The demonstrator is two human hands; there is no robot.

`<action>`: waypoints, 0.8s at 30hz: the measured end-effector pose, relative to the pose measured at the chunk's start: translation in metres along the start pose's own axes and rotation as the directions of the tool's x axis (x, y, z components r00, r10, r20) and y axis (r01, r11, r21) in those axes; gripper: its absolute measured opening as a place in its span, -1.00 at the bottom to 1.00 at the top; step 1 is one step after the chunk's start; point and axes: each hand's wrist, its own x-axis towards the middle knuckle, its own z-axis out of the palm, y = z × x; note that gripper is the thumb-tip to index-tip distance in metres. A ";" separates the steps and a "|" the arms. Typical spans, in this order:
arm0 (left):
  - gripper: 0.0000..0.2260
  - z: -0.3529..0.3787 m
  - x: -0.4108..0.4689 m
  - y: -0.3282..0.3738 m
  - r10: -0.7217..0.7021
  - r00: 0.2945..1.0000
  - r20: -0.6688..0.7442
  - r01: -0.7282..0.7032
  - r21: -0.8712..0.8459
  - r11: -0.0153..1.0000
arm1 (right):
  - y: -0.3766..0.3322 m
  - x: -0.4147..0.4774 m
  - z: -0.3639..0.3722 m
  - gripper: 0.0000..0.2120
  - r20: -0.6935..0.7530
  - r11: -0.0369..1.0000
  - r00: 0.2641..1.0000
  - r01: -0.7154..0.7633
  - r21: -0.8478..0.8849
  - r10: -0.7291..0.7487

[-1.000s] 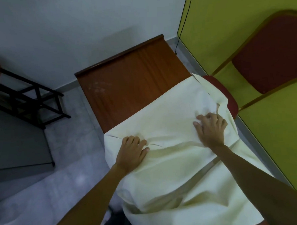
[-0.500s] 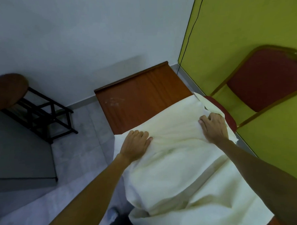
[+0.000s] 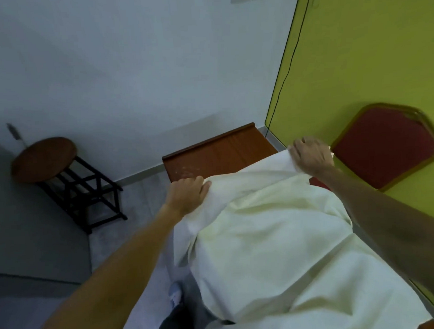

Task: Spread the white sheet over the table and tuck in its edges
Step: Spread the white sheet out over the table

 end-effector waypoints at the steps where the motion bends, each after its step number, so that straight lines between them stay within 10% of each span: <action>1: -0.58 -0.007 0.001 -0.009 -0.019 1.000 0.002 0.019 0.032 0.999 | -0.003 0.004 -0.005 -0.45 0.018 1.000 1.000 -0.008 0.011 0.008; 6: -0.59 -0.031 0.015 -0.041 -0.035 0.999 -0.033 0.038 0.091 0.995 | -0.019 0.032 -0.020 -0.32 0.024 0.995 1.000 0.012 0.103 -0.014; 15: -0.46 -0.016 0.075 -0.131 -0.082 0.978 -0.192 0.093 0.048 0.995 | -0.040 0.111 -0.019 -0.29 -0.185 0.853 0.833 0.515 -0.088 -0.522; 24: -0.54 0.003 0.178 -0.208 0.011 0.940 -0.341 0.012 0.065 0.998 | -0.057 0.246 0.016 -0.18 -0.024 0.886 0.894 0.439 -0.150 -0.447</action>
